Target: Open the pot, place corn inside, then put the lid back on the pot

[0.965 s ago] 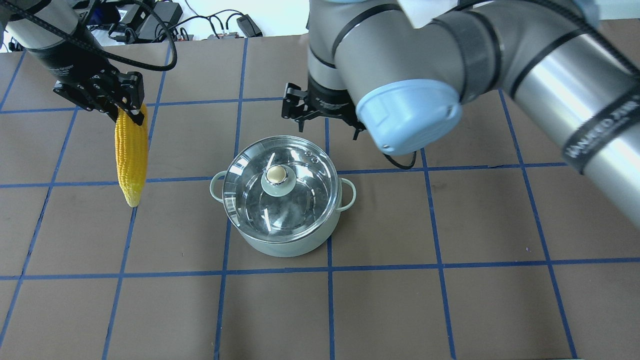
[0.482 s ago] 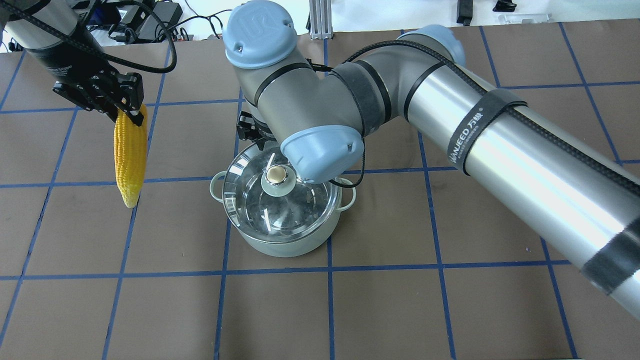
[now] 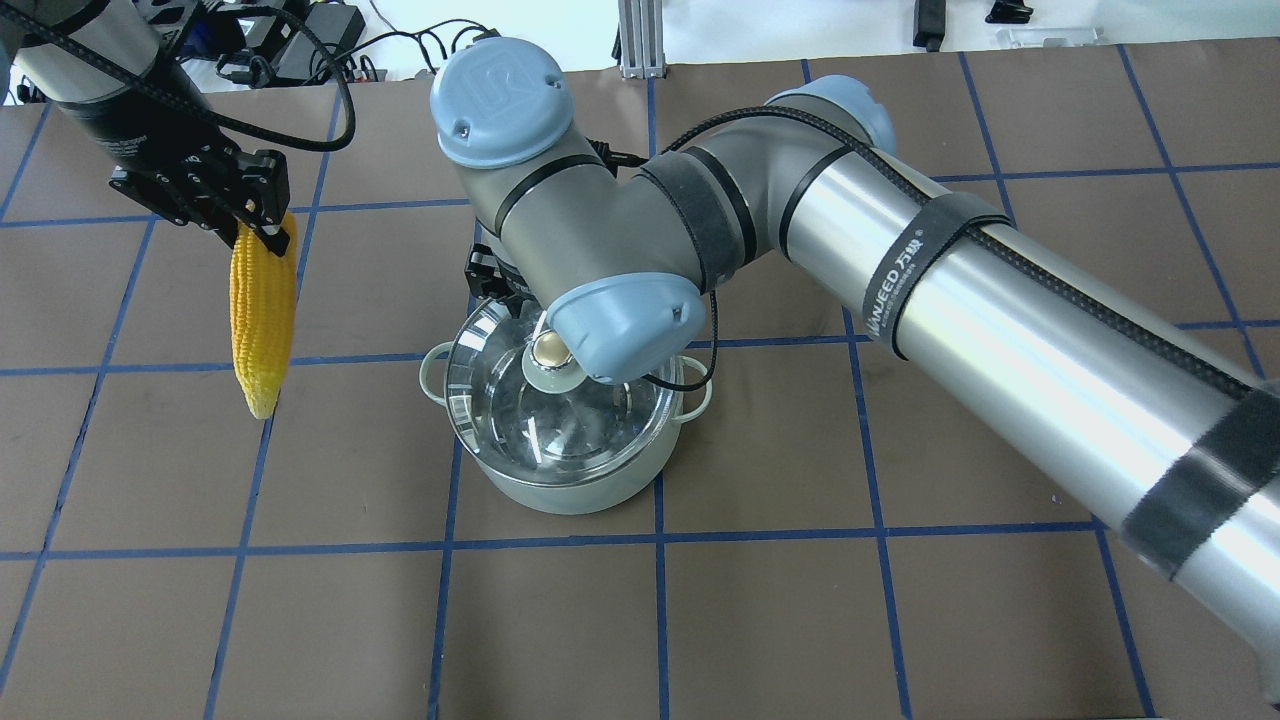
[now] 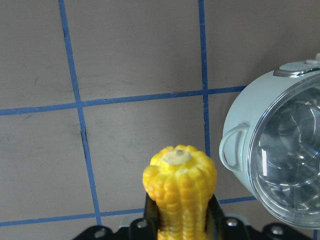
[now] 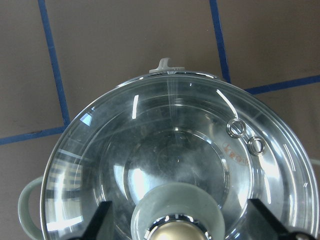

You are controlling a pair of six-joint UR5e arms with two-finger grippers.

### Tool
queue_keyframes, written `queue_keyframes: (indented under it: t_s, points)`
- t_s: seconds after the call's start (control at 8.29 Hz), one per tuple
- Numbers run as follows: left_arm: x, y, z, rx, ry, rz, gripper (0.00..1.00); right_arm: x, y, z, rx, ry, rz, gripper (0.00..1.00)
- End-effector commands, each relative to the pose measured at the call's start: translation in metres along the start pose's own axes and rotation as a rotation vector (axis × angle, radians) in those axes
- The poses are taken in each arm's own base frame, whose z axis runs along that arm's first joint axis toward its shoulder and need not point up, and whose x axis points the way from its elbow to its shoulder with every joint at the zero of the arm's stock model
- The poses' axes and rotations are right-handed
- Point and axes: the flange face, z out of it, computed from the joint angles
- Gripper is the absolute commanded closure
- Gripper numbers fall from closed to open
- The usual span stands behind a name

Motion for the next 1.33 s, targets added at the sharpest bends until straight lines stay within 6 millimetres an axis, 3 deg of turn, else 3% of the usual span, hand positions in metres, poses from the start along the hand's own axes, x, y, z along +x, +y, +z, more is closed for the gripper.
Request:
queue_keyframes:
  t_s: [0.0, 0.48, 0.96, 1.21]
  points:
    - [0.0000, 0.0001, 0.0007, -0.002, 0.001, 0.000, 1.00, -0.0091, 0.0119, 0.0071, -0.011, 0.008, -0.026, 0.17]
    - [-0.0003, -0.0002, 0.0022, -0.006, 0.000, 0.000, 1.00, -0.0066, 0.0151, 0.0101, -0.038, 0.028, -0.022, 0.52]
    - [-0.0007, -0.0024, 0.0050, -0.010, 0.003, 0.000, 1.00, -0.0068, 0.0155, 0.0102, -0.042, 0.027, -0.015, 0.62]
    - [-0.0010, -0.0034, 0.0073, -0.014, 0.004, 0.000, 1.00, -0.0070, 0.0154, 0.0097, -0.043, 0.026, -0.014, 0.74]
